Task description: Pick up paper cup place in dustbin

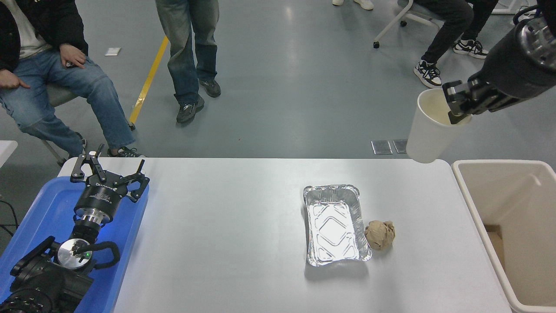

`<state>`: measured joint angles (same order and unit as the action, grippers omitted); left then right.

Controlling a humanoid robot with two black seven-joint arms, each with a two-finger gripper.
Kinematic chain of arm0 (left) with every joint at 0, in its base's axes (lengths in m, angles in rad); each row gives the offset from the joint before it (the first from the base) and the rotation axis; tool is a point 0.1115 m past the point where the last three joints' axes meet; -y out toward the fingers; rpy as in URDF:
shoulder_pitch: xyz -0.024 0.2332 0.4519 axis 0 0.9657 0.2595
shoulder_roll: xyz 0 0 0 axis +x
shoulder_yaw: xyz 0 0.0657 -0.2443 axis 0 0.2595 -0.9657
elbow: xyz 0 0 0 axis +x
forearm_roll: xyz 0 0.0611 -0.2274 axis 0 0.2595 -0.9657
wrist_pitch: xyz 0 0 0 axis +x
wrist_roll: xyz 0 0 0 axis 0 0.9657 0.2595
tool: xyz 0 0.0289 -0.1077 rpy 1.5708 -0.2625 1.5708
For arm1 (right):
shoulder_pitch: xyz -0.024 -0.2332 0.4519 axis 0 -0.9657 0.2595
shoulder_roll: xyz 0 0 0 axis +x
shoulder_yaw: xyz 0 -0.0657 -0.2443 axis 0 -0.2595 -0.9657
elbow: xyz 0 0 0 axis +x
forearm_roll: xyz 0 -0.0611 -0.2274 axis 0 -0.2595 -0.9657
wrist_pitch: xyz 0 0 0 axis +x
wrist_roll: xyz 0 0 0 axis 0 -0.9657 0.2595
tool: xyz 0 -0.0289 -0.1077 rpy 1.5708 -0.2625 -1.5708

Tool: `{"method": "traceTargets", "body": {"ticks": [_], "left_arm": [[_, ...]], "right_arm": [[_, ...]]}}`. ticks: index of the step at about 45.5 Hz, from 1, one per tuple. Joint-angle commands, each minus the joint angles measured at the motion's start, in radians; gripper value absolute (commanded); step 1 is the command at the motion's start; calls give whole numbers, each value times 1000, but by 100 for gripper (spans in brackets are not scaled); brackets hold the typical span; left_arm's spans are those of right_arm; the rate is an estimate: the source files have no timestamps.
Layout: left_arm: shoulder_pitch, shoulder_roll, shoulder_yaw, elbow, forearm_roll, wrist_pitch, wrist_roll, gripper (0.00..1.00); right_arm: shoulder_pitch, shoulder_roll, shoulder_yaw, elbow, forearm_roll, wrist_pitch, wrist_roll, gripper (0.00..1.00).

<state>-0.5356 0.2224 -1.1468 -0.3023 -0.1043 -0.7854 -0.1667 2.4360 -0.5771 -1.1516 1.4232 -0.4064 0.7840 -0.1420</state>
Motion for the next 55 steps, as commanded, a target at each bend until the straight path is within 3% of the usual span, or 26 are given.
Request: {"method": "traceTargets", "body": {"ticks": [1, 8, 16, 31, 41, 55], "left_arm": [[0, 0, -1, 0, 0, 0, 0, 99], [0, 0, -1, 0, 0, 0, 0, 99], [0, 0, -1, 0, 0, 0, 0, 99], [0, 0, -1, 0, 0, 0, 0, 99], [0, -1, -1, 0, 0, 0, 0, 99], [0, -1, -1, 0, 0, 0, 0, 99]], "right_arm": [[-133, -127, -2, -98, -192, -3, 1, 0], [-293, -222, 32, -231, -302, -61, 2, 0], [-544, -303, 104, -374, -347, -196, 2, 0], [-1049, -302, 194, -639, -330, -558, 22, 0], [-1460, -178, 478, -898, -307, -673, 22, 0], [-1675, 8, 552, -1058, -209, -786, 21, 0]]}}
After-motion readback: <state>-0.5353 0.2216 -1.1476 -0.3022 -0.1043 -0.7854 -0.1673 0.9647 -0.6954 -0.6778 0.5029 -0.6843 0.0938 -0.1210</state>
